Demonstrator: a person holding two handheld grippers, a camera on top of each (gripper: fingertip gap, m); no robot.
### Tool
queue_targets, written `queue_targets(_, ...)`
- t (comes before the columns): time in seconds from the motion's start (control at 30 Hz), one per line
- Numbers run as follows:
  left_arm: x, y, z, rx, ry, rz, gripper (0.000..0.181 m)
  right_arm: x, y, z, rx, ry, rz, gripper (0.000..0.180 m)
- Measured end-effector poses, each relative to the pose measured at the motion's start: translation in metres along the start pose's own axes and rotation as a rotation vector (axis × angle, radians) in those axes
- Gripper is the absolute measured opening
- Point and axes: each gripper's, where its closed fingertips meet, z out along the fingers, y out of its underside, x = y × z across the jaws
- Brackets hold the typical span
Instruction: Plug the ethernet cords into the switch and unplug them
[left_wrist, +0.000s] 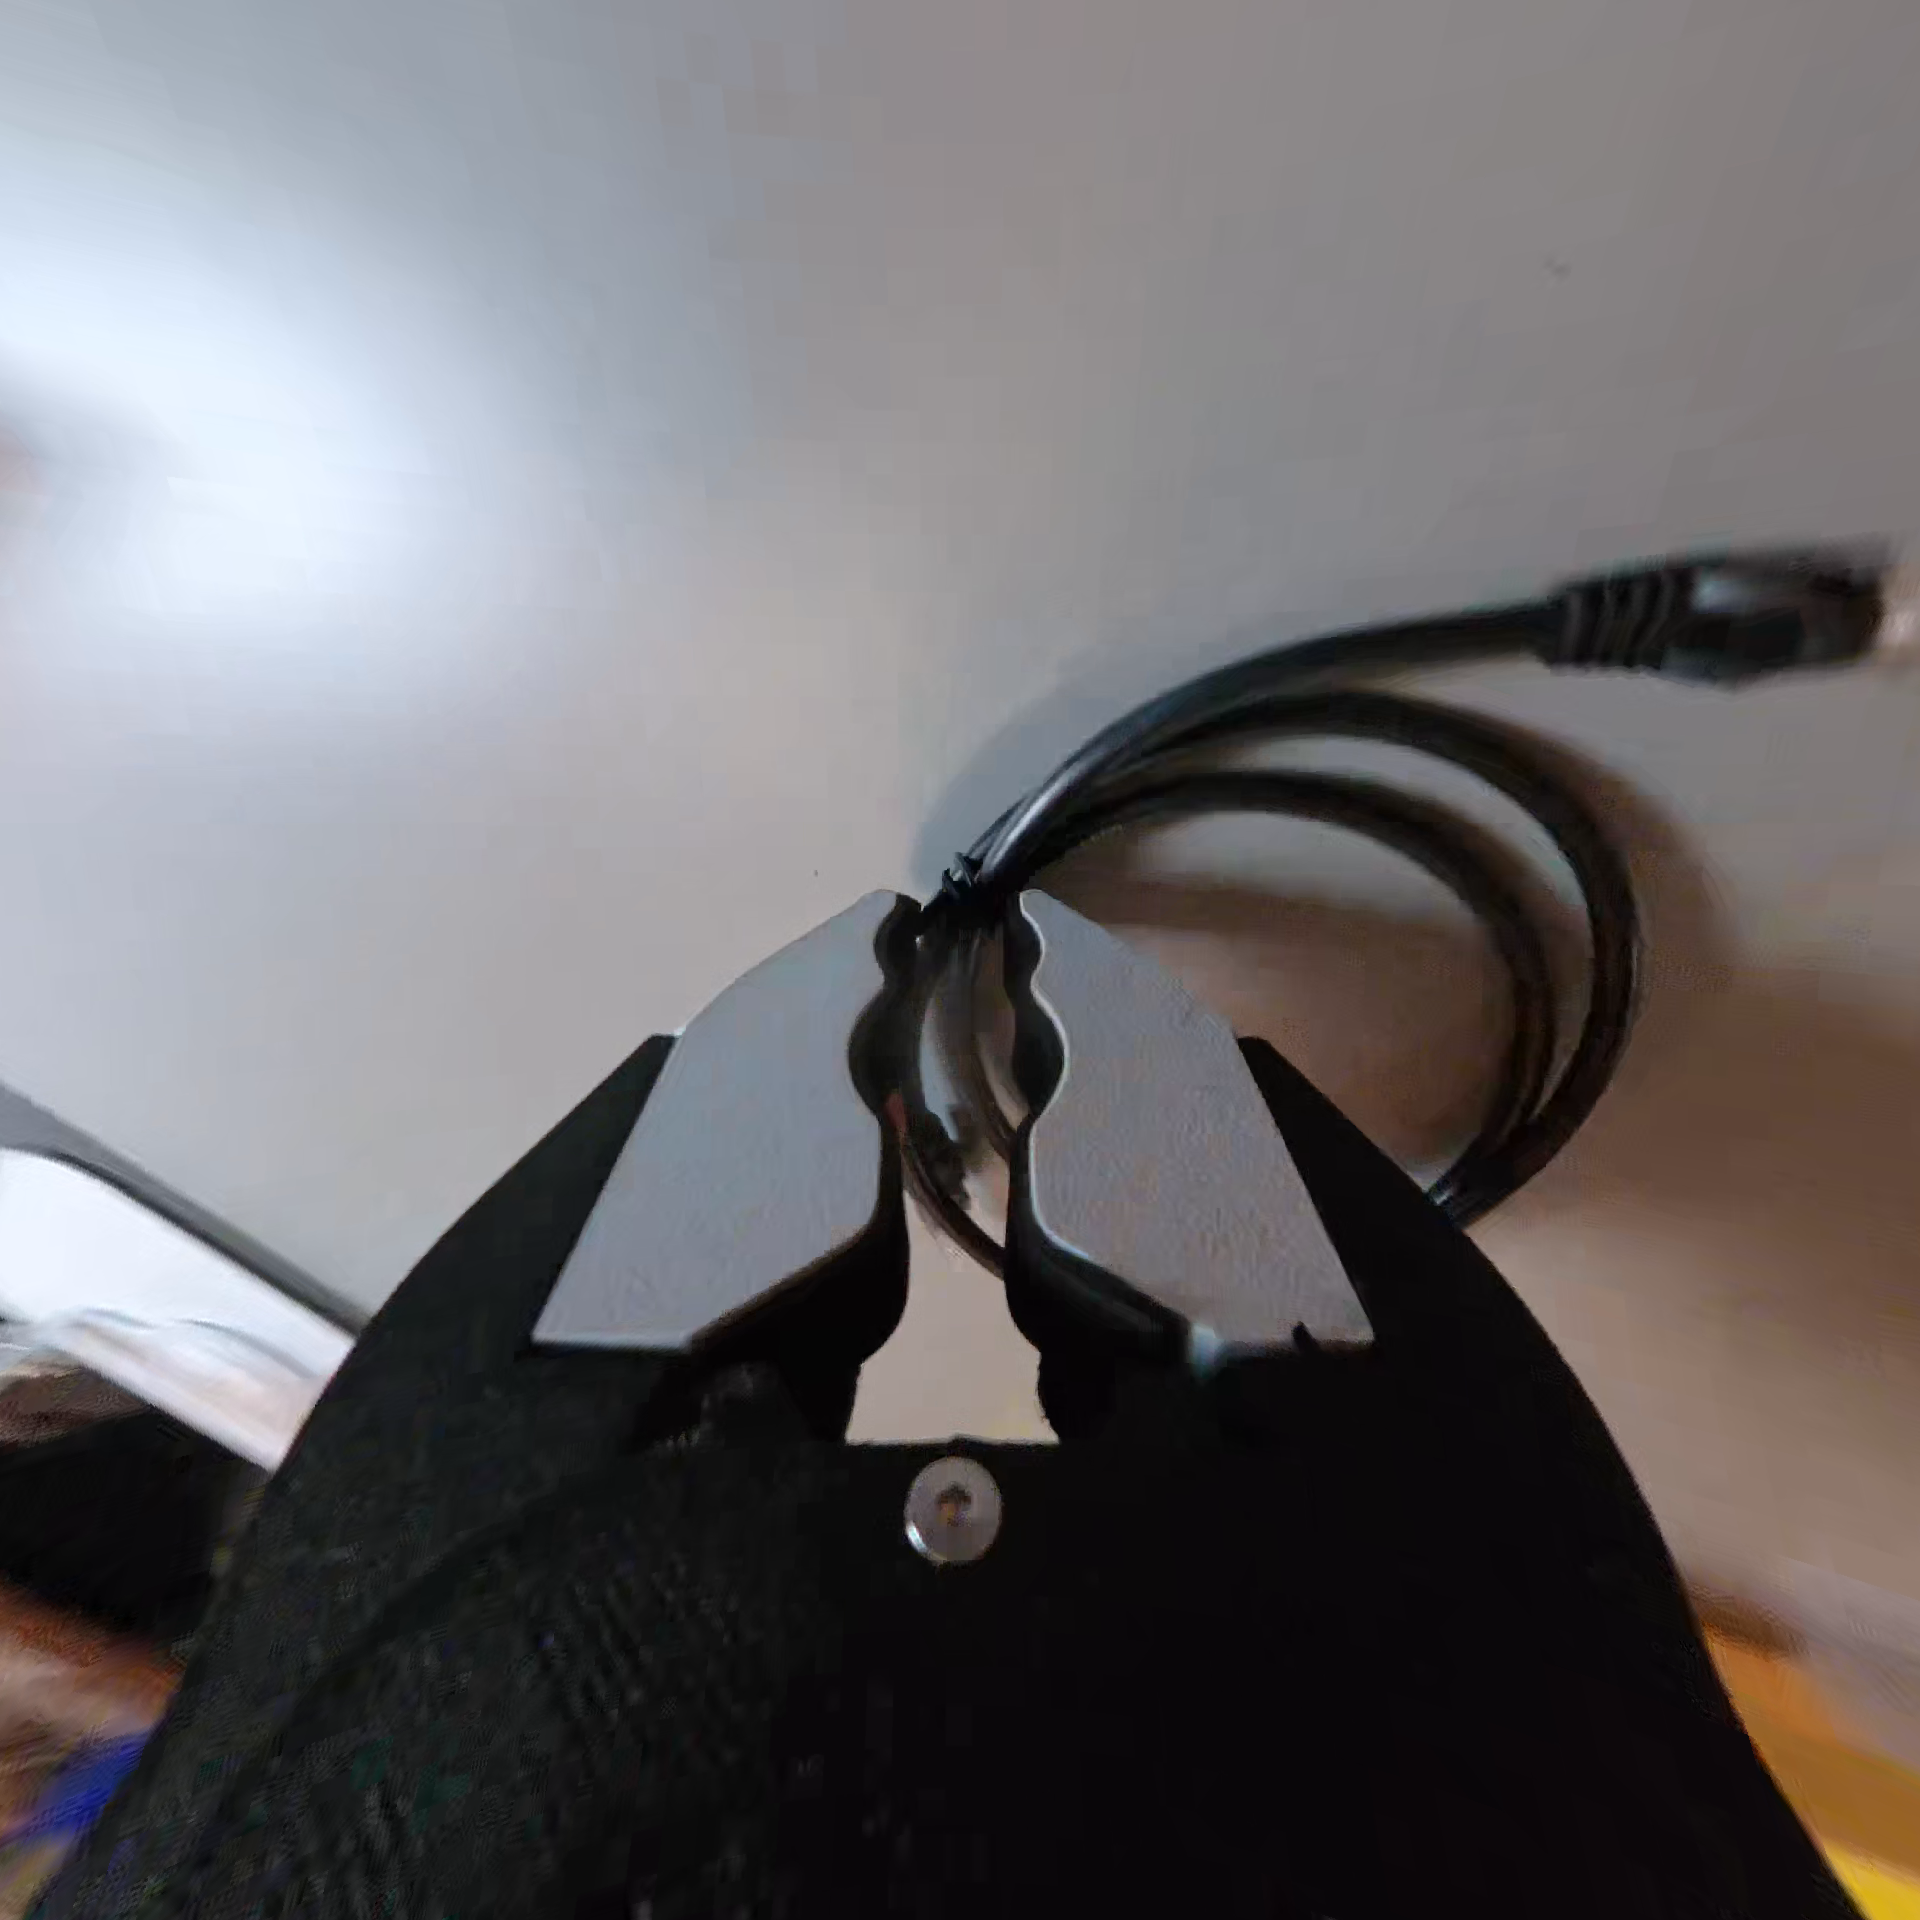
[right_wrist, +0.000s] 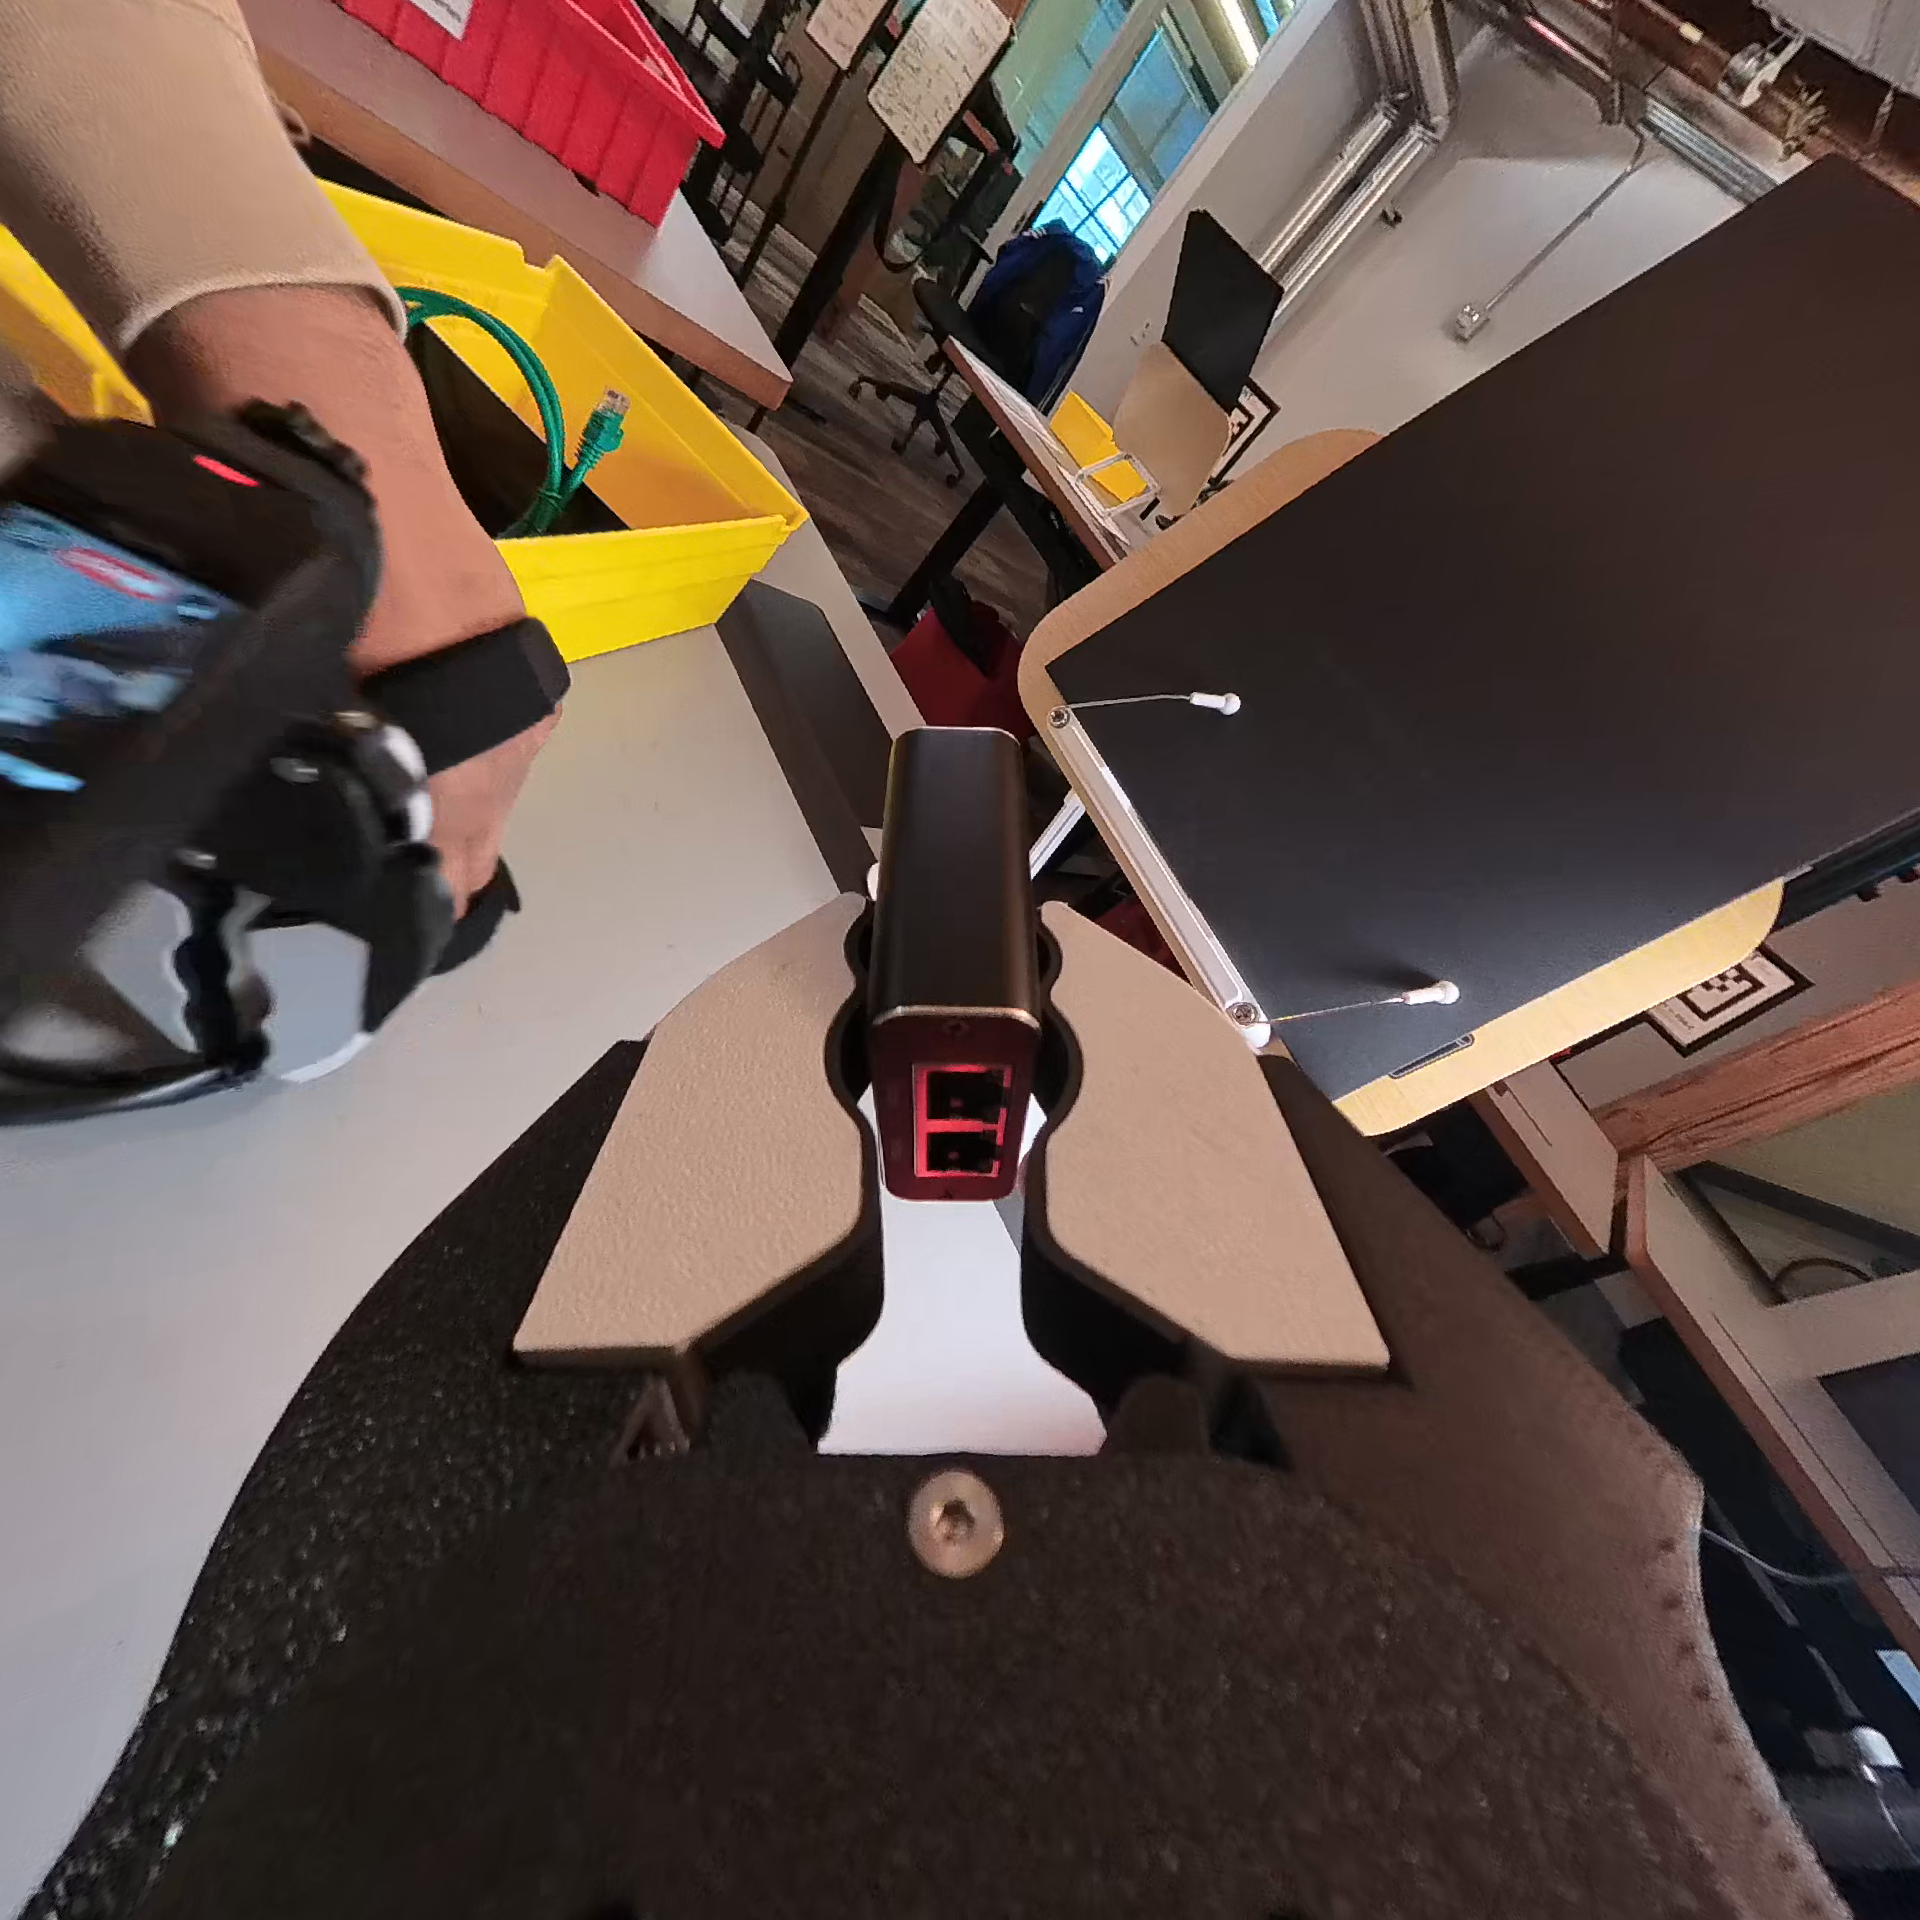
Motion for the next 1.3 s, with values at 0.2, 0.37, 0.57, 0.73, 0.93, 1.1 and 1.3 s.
queue_targets(0.2,-0.001,0.044,-0.001,0.065,0.074,-0.629,0.015,0.005,-0.003,-0.006,0.002,0.008,0.007,0.026)
queue_targets(0.37,0.013,0.065,-0.014,0.260,-0.020,-0.865,0.015,0.006,0.001,-0.006,-0.004,0.007,0.024,0.026)
queue_targets(0.57,0.023,0.057,-0.043,0.354,-0.145,-0.756,0.021,-0.004,0.001,0.000,-0.009,-0.029,0.028,0.026)
queue_targets(0.73,0.008,0.009,-0.042,0.402,-0.160,-0.527,0.028,-0.008,0.000,0.001,-0.020,-0.041,0.013,0.026)
queue_targets(0.93,0.009,-0.024,-0.013,0.312,-0.028,-0.277,0.036,0.002,0.002,-0.013,-0.014,-0.045,0.042,0.026)
queue_targets(1.1,0.010,-0.036,-0.001,0.307,0.014,-0.199,0.033,0.002,0.005,-0.020,-0.019,-0.088,0.056,0.026)
queue_targets(1.3,-0.024,-0.014,0.004,0.270,-0.165,-0.361,0.016,0.003,0.016,-0.016,-0.053,-0.085,0.049,0.026)
